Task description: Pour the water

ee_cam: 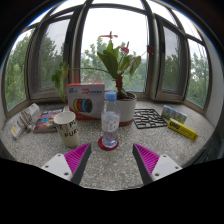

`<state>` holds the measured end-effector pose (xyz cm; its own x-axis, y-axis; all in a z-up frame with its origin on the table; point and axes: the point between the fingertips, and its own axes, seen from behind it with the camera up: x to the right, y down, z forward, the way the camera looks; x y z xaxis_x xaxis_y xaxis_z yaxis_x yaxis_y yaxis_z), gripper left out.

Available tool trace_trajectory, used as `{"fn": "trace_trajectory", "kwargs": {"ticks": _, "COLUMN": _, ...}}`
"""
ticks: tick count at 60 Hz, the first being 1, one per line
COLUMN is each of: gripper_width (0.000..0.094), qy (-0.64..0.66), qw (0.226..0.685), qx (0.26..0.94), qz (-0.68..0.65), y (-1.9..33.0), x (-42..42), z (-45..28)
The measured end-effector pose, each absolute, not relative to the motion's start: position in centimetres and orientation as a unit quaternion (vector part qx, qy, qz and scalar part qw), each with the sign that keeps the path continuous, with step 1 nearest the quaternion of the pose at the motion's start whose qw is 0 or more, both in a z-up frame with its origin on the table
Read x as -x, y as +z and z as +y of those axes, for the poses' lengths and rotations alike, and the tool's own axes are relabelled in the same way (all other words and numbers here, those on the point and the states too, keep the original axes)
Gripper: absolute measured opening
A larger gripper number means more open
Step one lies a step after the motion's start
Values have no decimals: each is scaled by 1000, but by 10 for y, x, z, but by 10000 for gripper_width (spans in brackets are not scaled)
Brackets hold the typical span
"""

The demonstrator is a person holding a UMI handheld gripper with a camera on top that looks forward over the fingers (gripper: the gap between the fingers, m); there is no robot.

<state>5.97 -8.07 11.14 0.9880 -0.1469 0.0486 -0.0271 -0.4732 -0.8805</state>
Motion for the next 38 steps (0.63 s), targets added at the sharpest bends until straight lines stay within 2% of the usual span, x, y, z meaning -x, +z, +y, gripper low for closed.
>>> {"fn": "trace_trajectory", "kwargs": {"ticks": 16, "gripper_width": 857, "qy": -89, "qw": 521, "qx": 847, "qz": 50, "y": 133, "x": -43, "z": -164}}
{"fn": "trace_trajectory", "kwargs": {"ticks": 38, "gripper_width": 855, "qy": -95, "qw": 522, "qx": 846, "qz": 41, "y": 138, "x": -32, "z": -198}}
